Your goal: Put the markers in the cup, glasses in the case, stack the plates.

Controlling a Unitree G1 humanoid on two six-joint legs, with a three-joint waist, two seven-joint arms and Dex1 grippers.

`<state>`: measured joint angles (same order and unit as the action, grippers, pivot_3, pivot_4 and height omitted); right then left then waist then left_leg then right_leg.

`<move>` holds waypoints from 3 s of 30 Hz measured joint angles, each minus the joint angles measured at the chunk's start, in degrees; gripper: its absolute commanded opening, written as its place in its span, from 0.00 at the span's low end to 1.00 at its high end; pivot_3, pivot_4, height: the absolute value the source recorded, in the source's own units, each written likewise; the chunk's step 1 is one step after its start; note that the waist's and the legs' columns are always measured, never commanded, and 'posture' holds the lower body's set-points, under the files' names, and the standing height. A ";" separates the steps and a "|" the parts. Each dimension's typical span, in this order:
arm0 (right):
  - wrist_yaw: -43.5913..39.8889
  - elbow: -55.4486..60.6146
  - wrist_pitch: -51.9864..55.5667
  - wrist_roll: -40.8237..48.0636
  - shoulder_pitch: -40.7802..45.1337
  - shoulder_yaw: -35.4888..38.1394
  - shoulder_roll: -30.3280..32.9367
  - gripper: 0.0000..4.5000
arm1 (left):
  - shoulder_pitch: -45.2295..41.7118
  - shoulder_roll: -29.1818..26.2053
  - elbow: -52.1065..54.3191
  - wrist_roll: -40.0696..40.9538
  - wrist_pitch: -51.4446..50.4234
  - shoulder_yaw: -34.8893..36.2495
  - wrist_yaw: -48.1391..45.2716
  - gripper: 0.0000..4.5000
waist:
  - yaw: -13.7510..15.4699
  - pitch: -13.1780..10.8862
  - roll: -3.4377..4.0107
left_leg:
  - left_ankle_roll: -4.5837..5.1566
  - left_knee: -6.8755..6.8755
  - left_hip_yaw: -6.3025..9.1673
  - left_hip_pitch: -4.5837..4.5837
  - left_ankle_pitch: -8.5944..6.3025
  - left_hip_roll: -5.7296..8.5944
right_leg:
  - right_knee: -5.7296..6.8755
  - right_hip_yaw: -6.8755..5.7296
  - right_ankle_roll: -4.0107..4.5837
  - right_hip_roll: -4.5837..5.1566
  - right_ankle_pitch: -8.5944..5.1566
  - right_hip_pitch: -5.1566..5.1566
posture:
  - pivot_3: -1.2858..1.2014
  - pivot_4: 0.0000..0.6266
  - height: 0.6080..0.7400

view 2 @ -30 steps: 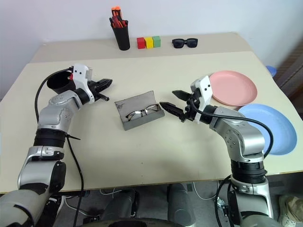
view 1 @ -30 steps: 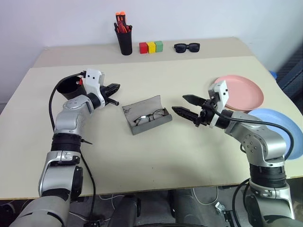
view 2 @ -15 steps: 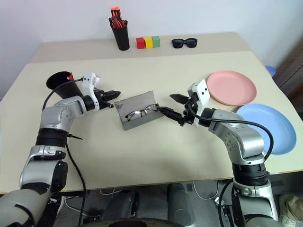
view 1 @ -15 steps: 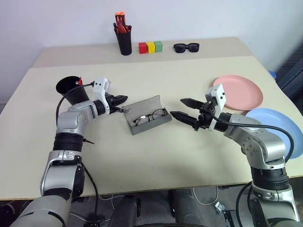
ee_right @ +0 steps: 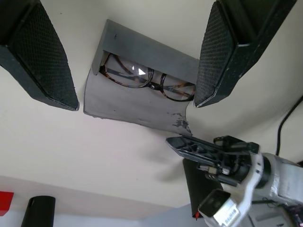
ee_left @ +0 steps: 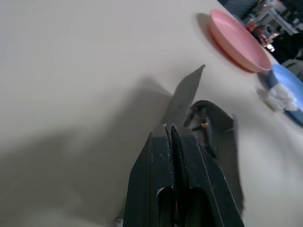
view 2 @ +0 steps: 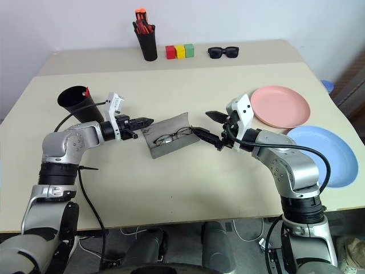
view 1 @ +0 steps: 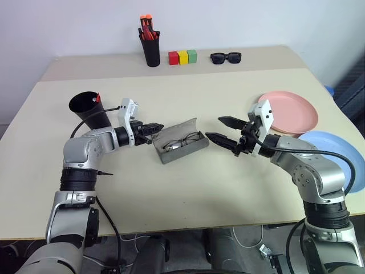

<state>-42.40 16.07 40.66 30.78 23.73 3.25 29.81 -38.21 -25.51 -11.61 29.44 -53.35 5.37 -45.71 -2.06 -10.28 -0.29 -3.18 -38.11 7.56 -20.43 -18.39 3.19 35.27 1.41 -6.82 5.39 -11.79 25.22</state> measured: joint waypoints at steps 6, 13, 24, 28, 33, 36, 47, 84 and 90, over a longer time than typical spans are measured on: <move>0.45 -0.27 -0.04 -0.39 0.39 -0.15 0.18 0.88 | 5.10 0.42 6.56 2.36 -3.11 -2.80 -1.48 0.02 | 0.11 0.01 0.00 | 0.00 -0.01 0.00 0.03 0.00 0.00 | 0.00 0.00 0.00 0.01 0.00 -0.04 | 0.52 0.24 1.00; 0.51 -0.43 -0.45 -1.19 0.46 -0.40 0.48 0.88 | 8.55 0.79 12.68 3.86 -4.95 -5.20 -1.63 0.02 | 0.42 0.00 0.00 | -0.01 -0.02 0.00 0.03 0.00 0.00 | -0.01 0.01 0.00 0.01 0.00 -0.05 | 0.52 0.24 1.00; 4.85 -5.72 -4.86 -3.95 2.91 0.49 -0.62 0.88 | 6.29 0.90 10.35 4.59 3.33 -2.07 -0.91 0.30 | 1.28 0.00 0.00 | -0.04 -0.05 -0.02 0.01 0.02 0.00 | -0.01 0.00 0.01 0.00 0.00 -0.06 | 0.52 0.24 1.00; 5.65 -6.80 -5.54 -5.23 2.53 2.43 2.98 0.88 | 3.33 -0.96 11.19 7.56 9.85 1.21 -7.69 0.77 | 1.47 0.00 0.00 | -0.04 -0.03 -0.02 -0.03 0.02 0.00 | -0.06 -0.01 0.01 0.01 -0.01 -0.05 | 0.52 0.24 1.00; 2.92 -6.07 -0.86 -4.82 -4.71 7.13 12.96 0.88 | 3.25 -6.92 11.65 8.71 12.20 1.51 -17.30 0.99 | 1.33 0.00 0.01 | 0.12 0.00 -0.16 -0.06 -0.07 0.04 | -0.20 0.02 -0.01 0.07 -0.02 -0.05 | 0.52 0.24 1.00; 2.19 -5.73 2.61 -4.67 -8.82 11.80 18.52 0.88 | 4.19 -8.04 11.67 7.54 16.50 -1.04 -22.44 0.99 | 1.39 0.00 0.01 | 0.14 -0.01 -0.16 0.03 -0.08 0.01 | -0.17 0.01 0.00 0.05 -0.02 -0.15 | 0.52 0.24 1.00; 0.98 1.79 11.53 -4.18 -28.22 24.31 25.44 0.88 | 5.88 -5.76 7.73 5.01 27.55 -2.95 -28.10 0.99 | 1.36 -0.01 -0.02 | 0.15 -0.15 -0.17 0.19 -0.07 -0.02 | -0.17 0.01 -0.03 0.01 -0.03 -0.41 | 0.52 0.24 1.00; 11.39 -23.94 -5.27 -25.29 -5.51 8.63 26.36 0.01 | 5.58 -6.42 6.78 4.78 29.07 -2.49 -23.32 1.00 | 0.51 -0.07 -0.12 | 0.14 -0.12 -0.18 0.49 -0.06 -0.04 | -0.19 0.02 -0.07 0.00 -0.06 -0.66 | 0.52 0.24 1.00; 13.43 -44.23 -18.62 -34.95 13.89 -4.96 19.94 0.01 | 7.73 -8.87 10.52 4.96 28.91 -0.91 -21.72 1.00 | 0.04 -0.09 -0.09 | 0.12 -0.09 -0.15 0.34 -0.06 -0.02 | -0.18 0.03 -0.06 0.02 -0.06 -0.50 | 0.52 0.24 1.00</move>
<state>-28.97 -28.16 22.04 -4.16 37.61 -1.72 49.75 -30.47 -34.38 -1.09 34.39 -24.45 4.45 -67.42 -2.02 -10.37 -0.38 -3.06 -38.20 7.41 -20.09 -18.45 3.16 35.09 1.44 -6.88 5.41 -11.85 24.73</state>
